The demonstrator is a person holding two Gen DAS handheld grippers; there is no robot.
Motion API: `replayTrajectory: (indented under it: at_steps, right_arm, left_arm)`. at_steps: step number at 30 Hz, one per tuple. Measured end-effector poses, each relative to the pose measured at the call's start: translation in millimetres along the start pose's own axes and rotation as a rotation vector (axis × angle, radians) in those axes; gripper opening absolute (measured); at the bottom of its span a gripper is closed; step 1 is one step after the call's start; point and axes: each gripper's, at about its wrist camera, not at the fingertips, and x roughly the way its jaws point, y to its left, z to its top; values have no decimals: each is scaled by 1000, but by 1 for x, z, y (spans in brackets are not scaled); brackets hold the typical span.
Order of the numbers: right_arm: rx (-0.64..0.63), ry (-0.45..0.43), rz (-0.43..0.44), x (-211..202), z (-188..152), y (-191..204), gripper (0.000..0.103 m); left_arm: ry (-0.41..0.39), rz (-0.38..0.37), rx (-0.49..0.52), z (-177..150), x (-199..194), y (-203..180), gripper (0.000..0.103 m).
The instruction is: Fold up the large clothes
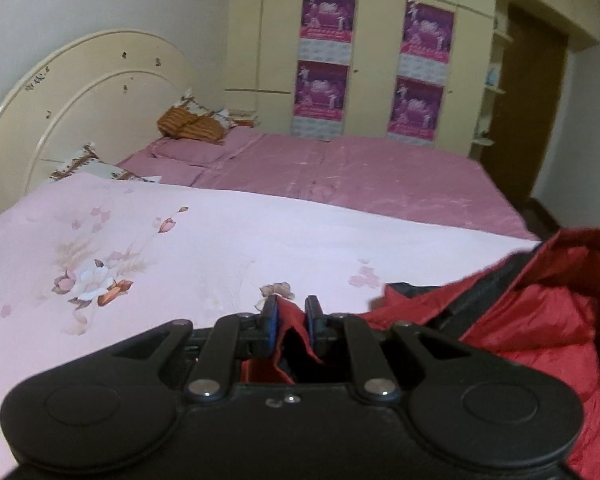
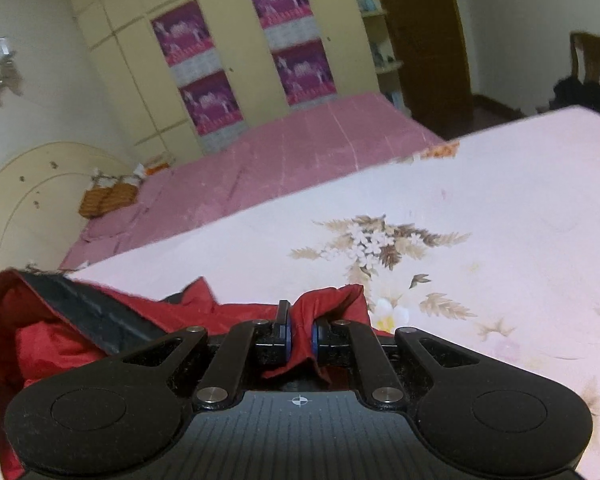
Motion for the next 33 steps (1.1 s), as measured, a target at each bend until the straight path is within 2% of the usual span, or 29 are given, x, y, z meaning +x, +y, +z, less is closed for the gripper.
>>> replayTrajectory:
  at_steps: [7, 12, 13, 14, 16, 19, 21, 22, 23, 24, 26, 30, 32, 33]
  right_arm:
    - [9, 105, -19, 65, 1, -10, 8]
    - [70, 118, 2, 83, 4, -19, 10]
    - [83, 112, 15, 84, 5, -20, 19]
    - [88, 103, 18, 84, 6, -21, 25]
    - [90, 98, 21, 86, 8, -20, 28]
    - [87, 93, 26, 87, 10, -18, 30]
    - [96, 80, 32, 88, 11, -17, 49]
    - [105, 64, 43, 86, 12, -17, 86]
    - [107, 40, 40, 84, 13, -15, 102]
    - [92, 7, 27, 81, 14, -12, 103]
    - [42, -3, 19, 78, 17, -6, 102]
    - [-9, -64, 3, 64, 21, 2, 102]
    - [-65, -68, 18, 57, 20, 11, 82]
    - [-97, -55, 19, 56, 18, 17, 62]
  left_arm:
    - [111, 88, 13, -4, 61, -8, 13]
    - [148, 97, -20, -3, 79, -3, 24]
    - [151, 96, -36, -1, 83, -3, 34]
    - [148, 105, -44, 1, 84, -2, 66]
    - [109, 162, -58, 5, 81, 2, 103]
    - [58, 120, -68, 10, 72, 7, 102]
    - [54, 113, -59, 12, 68, 7, 102]
    - [50, 106, -58, 12, 66, 7, 102]
    - [42, 101, -57, 12, 63, 7, 102]
    - [29, 101, -54, 11, 60, 6, 102]
    - [8, 100, -48, 14, 56, 3, 102]
    - [-39, 46, -36, 15, 38, -4, 102]
    - [-31, -2, 14, 12, 33, -15, 101]
    - [-15, -27, 47, 8, 33, -22, 100]
